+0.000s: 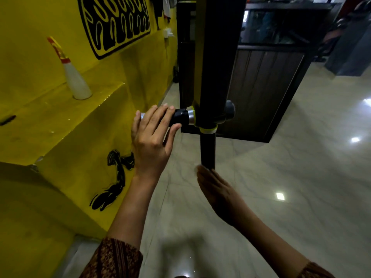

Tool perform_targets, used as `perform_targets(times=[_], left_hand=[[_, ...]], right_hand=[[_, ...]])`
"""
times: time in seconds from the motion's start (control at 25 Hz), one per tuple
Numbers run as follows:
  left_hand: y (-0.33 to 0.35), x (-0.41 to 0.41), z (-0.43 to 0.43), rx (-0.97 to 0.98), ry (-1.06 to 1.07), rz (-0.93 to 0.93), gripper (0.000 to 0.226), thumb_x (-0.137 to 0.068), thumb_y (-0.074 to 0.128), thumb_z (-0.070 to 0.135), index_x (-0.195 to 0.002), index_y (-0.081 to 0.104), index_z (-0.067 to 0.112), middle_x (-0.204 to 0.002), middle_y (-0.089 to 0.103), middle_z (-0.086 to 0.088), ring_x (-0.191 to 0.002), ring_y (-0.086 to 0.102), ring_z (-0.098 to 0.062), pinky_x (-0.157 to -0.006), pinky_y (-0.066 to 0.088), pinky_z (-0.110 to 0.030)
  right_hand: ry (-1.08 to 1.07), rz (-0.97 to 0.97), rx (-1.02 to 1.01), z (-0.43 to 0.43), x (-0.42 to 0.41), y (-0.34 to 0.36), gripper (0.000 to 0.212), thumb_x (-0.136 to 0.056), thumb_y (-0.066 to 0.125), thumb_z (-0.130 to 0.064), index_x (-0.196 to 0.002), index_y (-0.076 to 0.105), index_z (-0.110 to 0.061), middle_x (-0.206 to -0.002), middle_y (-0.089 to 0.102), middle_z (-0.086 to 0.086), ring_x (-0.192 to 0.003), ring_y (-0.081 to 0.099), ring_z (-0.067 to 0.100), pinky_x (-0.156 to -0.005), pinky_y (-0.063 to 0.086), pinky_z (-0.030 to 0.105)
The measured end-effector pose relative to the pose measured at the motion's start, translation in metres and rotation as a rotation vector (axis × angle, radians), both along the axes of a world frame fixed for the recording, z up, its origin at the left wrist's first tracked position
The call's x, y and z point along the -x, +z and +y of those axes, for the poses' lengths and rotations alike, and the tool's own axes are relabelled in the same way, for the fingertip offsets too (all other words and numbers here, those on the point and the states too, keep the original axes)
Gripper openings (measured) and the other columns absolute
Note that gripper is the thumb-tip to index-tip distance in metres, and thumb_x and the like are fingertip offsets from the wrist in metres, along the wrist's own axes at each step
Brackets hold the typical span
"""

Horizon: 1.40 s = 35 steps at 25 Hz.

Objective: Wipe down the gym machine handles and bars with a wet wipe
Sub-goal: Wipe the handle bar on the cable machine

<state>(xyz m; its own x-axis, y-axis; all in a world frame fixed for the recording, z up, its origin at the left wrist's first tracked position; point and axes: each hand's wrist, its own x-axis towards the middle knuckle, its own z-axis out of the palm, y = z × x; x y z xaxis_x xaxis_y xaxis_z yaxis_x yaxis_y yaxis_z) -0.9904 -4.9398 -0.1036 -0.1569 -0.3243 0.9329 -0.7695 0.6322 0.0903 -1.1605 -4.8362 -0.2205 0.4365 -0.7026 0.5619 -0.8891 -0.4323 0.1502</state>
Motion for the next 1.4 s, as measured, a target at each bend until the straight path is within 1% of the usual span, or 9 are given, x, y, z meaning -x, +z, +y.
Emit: perform_targets(times=[0.08,0.2,0.4,0.6,0.8,1.0,1.16,1.28,1.4], left_hand=[[-0.001,0.001,0.000,0.006,-0.003,0.011,0.034,-0.089,0.060,0.026,-0.119,0.062,0.008,-0.121,0.063,-0.008,-0.119,0.047,-0.018,-0.113,0.012,-0.030],[-0.002,0.000,-0.002,0.021,0.004,0.026,0.034,-0.090,0.059,0.027,-0.118,0.063,0.009,-0.120,0.063,-0.008,-0.118,0.047,-0.017,-0.114,0.010,-0.029],[-0.004,0.002,-0.001,0.021,0.003,0.044,0.034,-0.091,0.057,0.028,-0.117,0.063,0.008,-0.120,0.063,-0.008,-0.118,0.047,-0.017,-0.114,0.009,-0.030],[-0.005,0.003,-0.003,0.025,0.004,0.052,0.033,-0.091,0.058,0.028,-0.118,0.063,0.009,-0.120,0.063,-0.007,-0.118,0.047,-0.017,-0.113,0.009,-0.030],[-0.004,0.003,-0.003,0.025,0.001,0.064,0.033,-0.091,0.059,0.028,-0.117,0.063,0.009,-0.120,0.063,-0.007,-0.117,0.048,-0.016,-0.111,0.013,-0.029],[-0.004,0.003,-0.001,0.014,0.003,0.064,0.033,-0.090,0.059,0.027,-0.117,0.063,0.008,-0.120,0.063,-0.008,-0.118,0.048,-0.017,-0.112,0.013,-0.029],[-0.004,0.004,-0.001,0.023,0.003,0.076,0.033,-0.089,0.060,0.026,-0.117,0.064,0.008,-0.120,0.063,-0.008,-0.117,0.048,-0.017,-0.112,0.012,-0.029],[-0.003,0.004,-0.002,0.022,0.003,0.075,0.033,-0.089,0.060,0.026,-0.117,0.064,0.008,-0.120,0.063,-0.008,-0.117,0.048,-0.017,-0.112,0.011,-0.029],[-0.003,0.003,0.000,0.021,0.014,0.064,0.034,-0.090,0.059,0.027,-0.117,0.064,0.007,-0.119,0.064,-0.009,-0.117,0.048,-0.018,-0.112,0.012,-0.028]], right_hand=[[0.086,-0.055,0.004,0.008,0.004,0.003,0.038,-0.092,0.042,-0.003,-0.130,0.043,-0.001,-0.133,0.051,0.017,-0.133,0.034,0.029,-0.096,0.047,0.043],[0.101,-0.413,0.107,-0.007,-0.002,0.041,0.046,-0.098,0.035,-0.012,-0.143,0.023,-0.010,-0.140,0.037,0.015,-0.127,0.042,0.030,-0.102,0.044,0.039],[-0.040,-0.817,0.130,-0.024,-0.019,0.039,0.049,-0.098,0.042,-0.024,-0.139,0.025,-0.003,-0.142,0.032,0.022,-0.126,0.037,0.014,-0.103,0.033,0.011],[-0.027,-0.767,0.106,0.007,-0.014,0.002,0.068,-0.086,0.049,-0.008,-0.145,0.023,-0.029,-0.130,0.046,0.019,-0.104,0.050,0.003,-0.093,0.037,0.001],[-0.048,-0.849,0.195,-0.022,-0.010,0.047,0.047,-0.093,0.047,-0.014,-0.132,0.034,0.009,-0.114,0.061,0.025,-0.102,0.057,0.016,-0.092,0.041,0.008],[-0.034,-0.882,0.115,-0.016,-0.016,0.031,0.048,-0.096,0.043,-0.026,-0.137,0.030,-0.004,-0.113,0.063,0.022,-0.103,0.058,0.011,-0.089,0.043,0.006],[-0.048,-0.686,0.020,0.025,-0.014,-0.006,0.045,-0.090,0.047,-0.010,-0.134,0.039,-0.005,-0.132,0.050,0.023,-0.095,0.067,0.027,-0.088,0.051,0.024],[0.057,-0.527,0.103,0.015,-0.011,0.019,0.046,-0.090,0.046,-0.001,-0.135,0.037,-0.005,-0.143,0.035,0.015,-0.126,0.046,0.032,-0.102,0.043,0.035],[0.028,-0.324,0.132,-0.025,-0.005,0.064,0.049,-0.081,0.051,0.000,-0.130,0.046,0.001,-0.139,0.042,0.020,-0.136,0.024,0.029,-0.118,0.010,0.030]])
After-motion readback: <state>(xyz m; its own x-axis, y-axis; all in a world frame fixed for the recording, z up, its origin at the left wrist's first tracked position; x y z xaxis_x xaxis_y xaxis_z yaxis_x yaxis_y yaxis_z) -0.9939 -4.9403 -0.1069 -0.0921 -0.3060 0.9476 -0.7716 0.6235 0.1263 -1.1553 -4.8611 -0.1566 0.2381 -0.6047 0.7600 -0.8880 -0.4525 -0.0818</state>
